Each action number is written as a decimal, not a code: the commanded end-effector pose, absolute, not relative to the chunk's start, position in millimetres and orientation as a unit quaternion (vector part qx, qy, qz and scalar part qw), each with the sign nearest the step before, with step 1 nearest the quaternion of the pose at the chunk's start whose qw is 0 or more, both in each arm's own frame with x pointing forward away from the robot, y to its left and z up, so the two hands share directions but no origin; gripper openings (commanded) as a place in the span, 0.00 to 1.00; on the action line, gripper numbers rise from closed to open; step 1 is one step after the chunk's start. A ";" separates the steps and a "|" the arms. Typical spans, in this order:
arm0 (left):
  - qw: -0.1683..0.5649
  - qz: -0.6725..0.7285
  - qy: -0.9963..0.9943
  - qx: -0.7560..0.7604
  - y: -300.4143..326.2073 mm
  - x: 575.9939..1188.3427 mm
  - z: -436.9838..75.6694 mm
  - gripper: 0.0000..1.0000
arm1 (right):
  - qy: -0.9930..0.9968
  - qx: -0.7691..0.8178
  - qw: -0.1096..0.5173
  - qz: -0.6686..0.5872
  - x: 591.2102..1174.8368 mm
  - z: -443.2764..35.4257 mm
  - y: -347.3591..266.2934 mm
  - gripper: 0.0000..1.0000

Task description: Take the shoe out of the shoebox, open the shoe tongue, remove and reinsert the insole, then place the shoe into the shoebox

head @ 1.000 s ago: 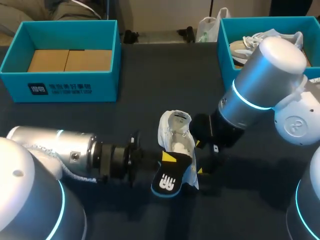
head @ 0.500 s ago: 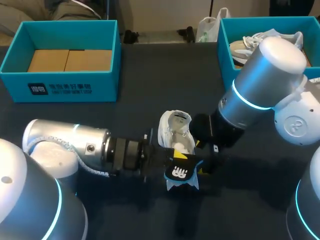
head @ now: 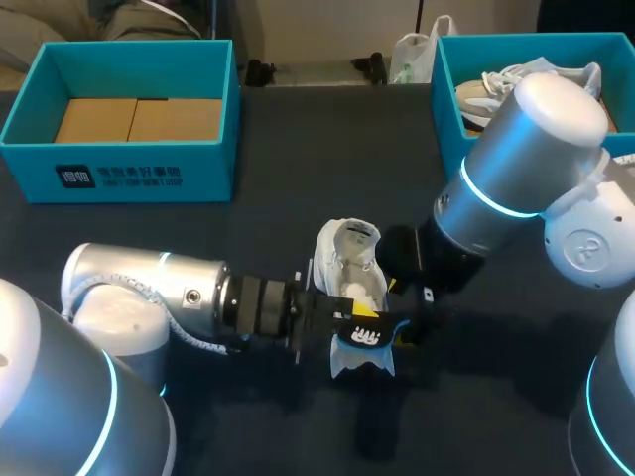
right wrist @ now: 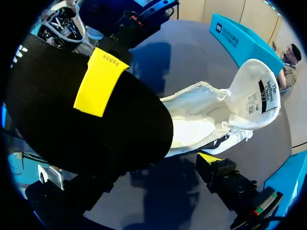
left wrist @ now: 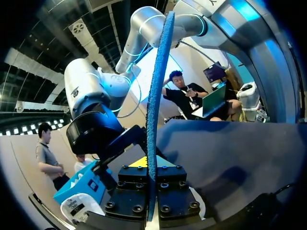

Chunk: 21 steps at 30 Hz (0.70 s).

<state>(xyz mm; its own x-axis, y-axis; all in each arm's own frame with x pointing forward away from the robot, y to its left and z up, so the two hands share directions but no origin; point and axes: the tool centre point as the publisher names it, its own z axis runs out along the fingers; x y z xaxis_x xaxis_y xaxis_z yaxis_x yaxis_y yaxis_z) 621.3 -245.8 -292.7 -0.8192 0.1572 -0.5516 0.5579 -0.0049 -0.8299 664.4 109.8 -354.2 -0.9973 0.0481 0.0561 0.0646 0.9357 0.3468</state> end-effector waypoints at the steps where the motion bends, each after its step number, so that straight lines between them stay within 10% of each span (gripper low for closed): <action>1: 0.157 -0.657 0.692 0.256 -248.1 623.3 -294.8 0.00 | -0.984 -0.029 0.022 -0.176 663.6 -355.1 110.8 1.00; 21: 0.185 -0.636 0.714 0.224 -237.9 637.6 -316.7 0.00 | -0.984 -0.029 0.022 -0.176 663.6 -355.1 110.8 1.00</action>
<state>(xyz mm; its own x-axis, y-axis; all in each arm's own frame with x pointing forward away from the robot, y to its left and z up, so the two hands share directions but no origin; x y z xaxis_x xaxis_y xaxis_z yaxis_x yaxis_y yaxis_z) 637.8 -235.2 -313.4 -0.8314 0.0920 -0.5480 0.5548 0.0826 -0.8279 664.4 109.8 -354.2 -0.9973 0.0480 0.0562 0.0646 0.9357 0.3467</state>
